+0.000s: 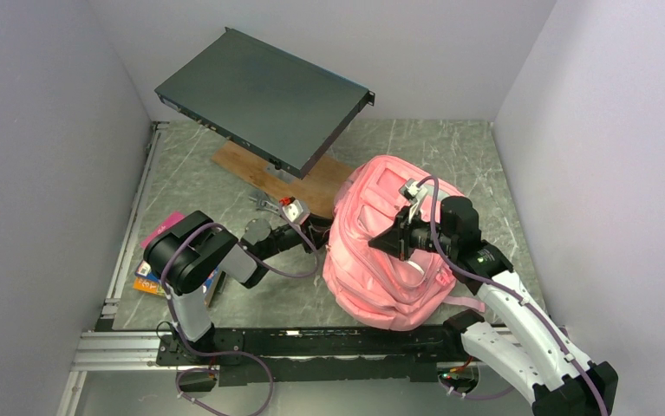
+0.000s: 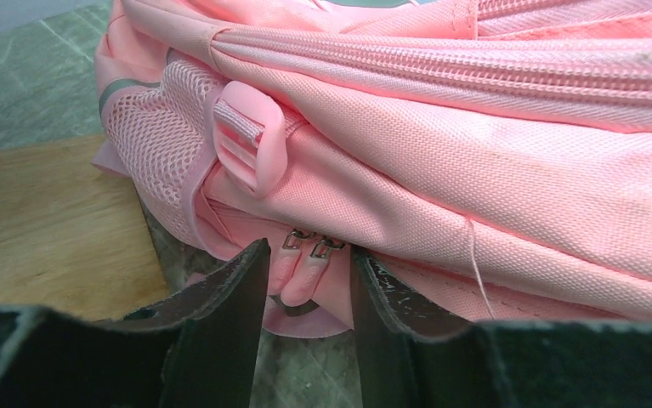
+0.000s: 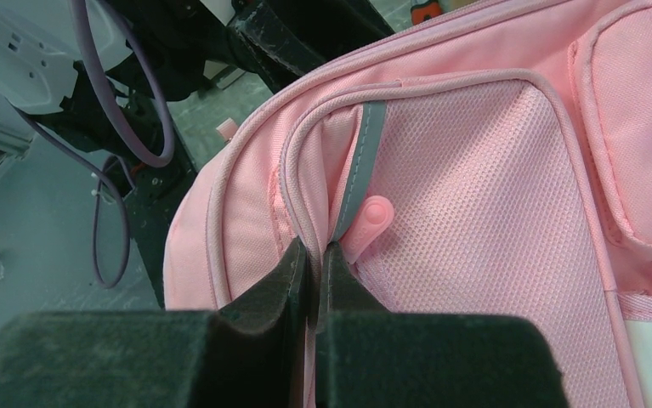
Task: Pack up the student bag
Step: Adjust the student bag at the center of the board.
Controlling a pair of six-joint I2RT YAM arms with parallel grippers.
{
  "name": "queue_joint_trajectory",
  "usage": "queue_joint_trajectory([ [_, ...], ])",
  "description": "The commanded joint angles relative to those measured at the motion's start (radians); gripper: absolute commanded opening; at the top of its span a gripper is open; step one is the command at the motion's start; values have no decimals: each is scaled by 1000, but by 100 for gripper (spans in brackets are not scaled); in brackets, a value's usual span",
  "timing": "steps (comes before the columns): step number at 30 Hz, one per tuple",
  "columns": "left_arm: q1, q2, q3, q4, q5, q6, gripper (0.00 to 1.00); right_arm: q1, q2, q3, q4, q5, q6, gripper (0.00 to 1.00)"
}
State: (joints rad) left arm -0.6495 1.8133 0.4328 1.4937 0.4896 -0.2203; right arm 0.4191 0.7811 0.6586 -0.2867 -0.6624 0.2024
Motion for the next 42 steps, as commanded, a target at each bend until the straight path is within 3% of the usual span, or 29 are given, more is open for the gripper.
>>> queue_joint_trajectory([
  [1,-7,8,8,42,40,38,48,4,-40,41,144,-84,28,0],
  [4,0,24,17,23,78,34,53,4,-39,40,148,-87,31,0],
  [8,4,41,54,-18,143,19,49,4,-37,41,149,-88,33,0],
  [10,4,43,76,-51,176,17,40,4,-37,44,142,-82,30,0],
  [14,6,15,75,-60,180,15,13,4,-43,52,116,-40,22,0],
  [17,11,-40,65,-130,165,30,0,4,-44,58,82,27,16,0],
  [21,16,-159,47,-276,111,57,0,4,-31,83,-9,146,12,6],
  [29,16,-295,34,-489,66,0,0,4,41,180,-224,360,69,50],
  [34,16,-303,30,-541,83,-39,0,17,128,288,-282,306,100,78],
  [37,15,-298,21,-533,89,-68,0,87,196,309,-244,356,185,84],
  [42,14,-294,14,-571,73,-85,0,319,348,355,-228,792,401,86],
])
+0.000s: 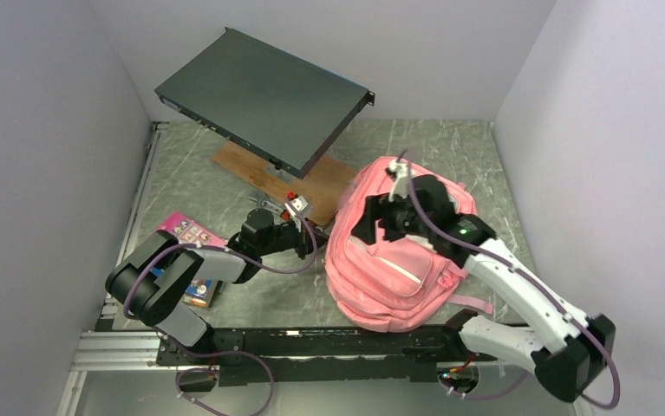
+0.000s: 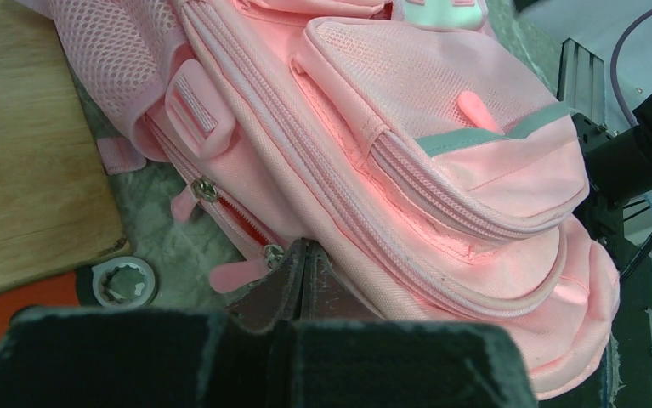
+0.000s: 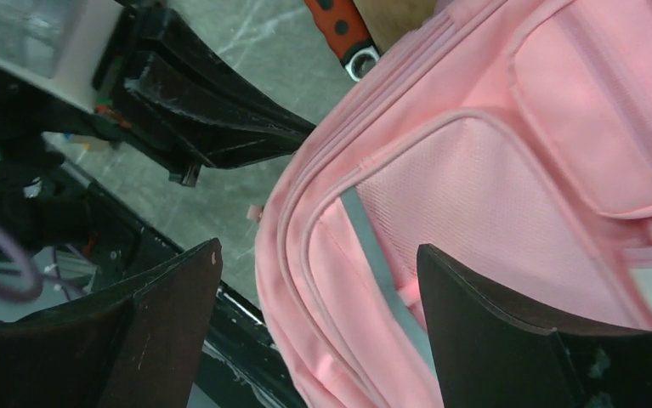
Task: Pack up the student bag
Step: Adjust the student bag at the center of the board.
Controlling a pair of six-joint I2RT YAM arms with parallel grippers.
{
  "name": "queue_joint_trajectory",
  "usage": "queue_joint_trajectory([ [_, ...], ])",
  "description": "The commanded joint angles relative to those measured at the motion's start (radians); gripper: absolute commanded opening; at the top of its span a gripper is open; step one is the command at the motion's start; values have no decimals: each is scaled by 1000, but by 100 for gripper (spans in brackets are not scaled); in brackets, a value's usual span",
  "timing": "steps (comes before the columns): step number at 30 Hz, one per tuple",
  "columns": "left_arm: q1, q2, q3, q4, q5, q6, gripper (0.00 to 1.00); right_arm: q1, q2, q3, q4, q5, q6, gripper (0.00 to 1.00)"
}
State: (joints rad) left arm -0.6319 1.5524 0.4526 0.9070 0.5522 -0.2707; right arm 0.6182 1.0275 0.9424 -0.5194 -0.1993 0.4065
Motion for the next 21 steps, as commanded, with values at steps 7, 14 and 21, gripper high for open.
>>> queue_joint_trajectory([
  [7,-3,-46,-40,-22,-81,-58,0,157,275,158,77,429,313,84],
  [14,-5,-94,-87,38,-88,-118,0,262,514,398,-218,765,584,82],
  [21,-27,52,-110,348,16,-357,0,382,639,409,-343,1061,784,77],
])
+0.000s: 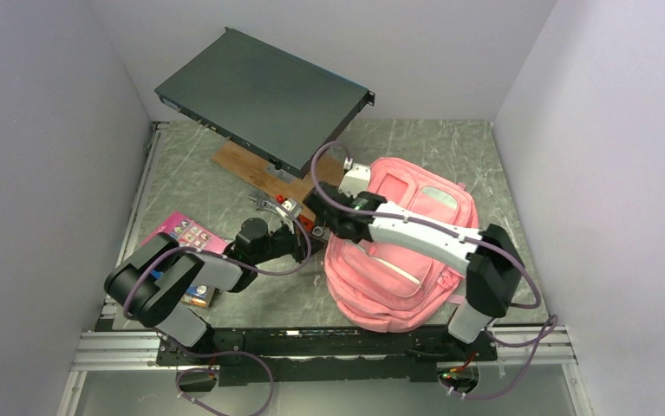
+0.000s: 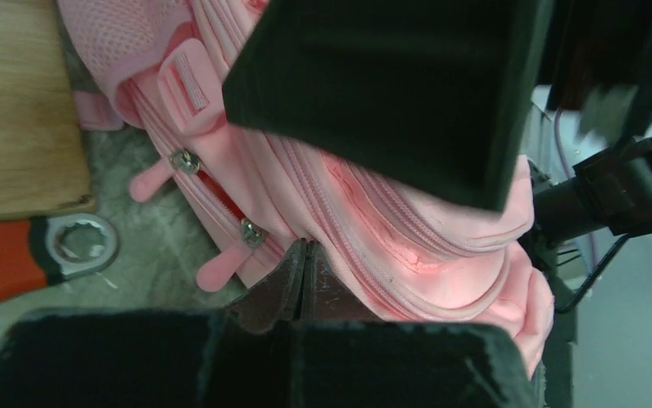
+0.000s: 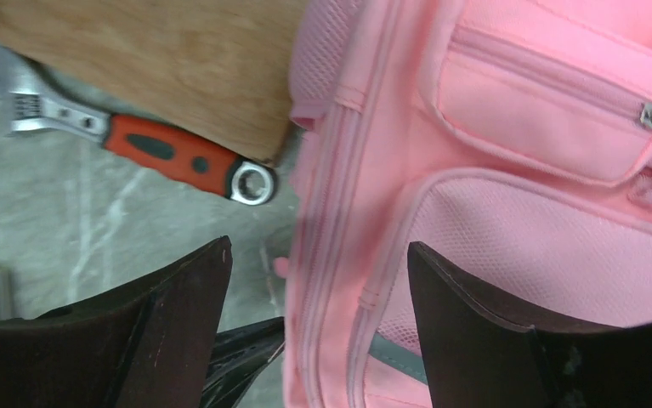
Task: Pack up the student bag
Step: Adjust the student bag at the center of the board.
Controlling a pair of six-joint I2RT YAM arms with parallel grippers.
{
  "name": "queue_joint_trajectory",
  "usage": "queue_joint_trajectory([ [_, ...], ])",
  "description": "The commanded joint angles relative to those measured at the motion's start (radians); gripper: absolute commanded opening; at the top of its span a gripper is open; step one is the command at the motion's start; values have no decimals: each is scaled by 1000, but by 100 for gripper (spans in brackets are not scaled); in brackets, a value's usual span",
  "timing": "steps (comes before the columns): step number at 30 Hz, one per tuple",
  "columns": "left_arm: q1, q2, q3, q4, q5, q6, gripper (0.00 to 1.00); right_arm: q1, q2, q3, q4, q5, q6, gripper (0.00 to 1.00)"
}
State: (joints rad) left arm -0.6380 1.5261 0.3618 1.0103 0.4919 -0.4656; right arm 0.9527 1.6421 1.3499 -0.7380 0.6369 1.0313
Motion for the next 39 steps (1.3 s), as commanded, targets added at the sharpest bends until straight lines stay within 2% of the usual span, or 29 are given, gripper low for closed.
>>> queue_joint_trajectory([
  [1,-27,103,-25,299,88,-197,0,58,24,-22,-90,221,137,77],
  [7,-70,236,-37,598,130,-399,0,60,49,-66,-36,189,89,75],
  [9,-79,238,-35,616,128,-411,0,60,67,-76,-40,207,89,74],
  [11,-88,206,-27,554,121,-376,0,58,83,-89,-29,211,79,73],
  [13,-103,153,-16,455,114,-328,0,58,89,-101,-11,212,75,60],
  [17,-146,31,13,228,70,-215,0,58,88,-137,36,204,61,53],
  [19,-164,-12,28,137,50,-169,0,58,79,-145,21,219,86,42],
  [21,-175,-47,35,76,29,-131,0,54,53,-170,46,223,76,22],
  [22,-180,-62,37,50,20,-115,0,52,34,-188,81,212,40,0],
  [25,-182,-120,41,-54,-11,-70,1,45,-75,-260,238,134,-129,0],
  [27,-183,-183,36,-152,-59,-19,11,18,-176,-325,354,12,-263,0],
  [30,-183,-300,40,-329,-152,91,37,-72,-381,-458,537,-266,-387,0],
  [32,-183,-370,47,-450,-224,149,51,-167,-461,-506,583,-470,-428,0],
  [34,-181,-424,40,-482,-284,190,66,-233,-495,-503,573,-620,-477,0],
  [36,-179,-451,27,-465,-291,239,70,-256,-514,-483,554,-710,-533,0],
  [39,-178,-424,37,-444,-250,320,71,-276,-533,-463,530,-781,-568,0],
])
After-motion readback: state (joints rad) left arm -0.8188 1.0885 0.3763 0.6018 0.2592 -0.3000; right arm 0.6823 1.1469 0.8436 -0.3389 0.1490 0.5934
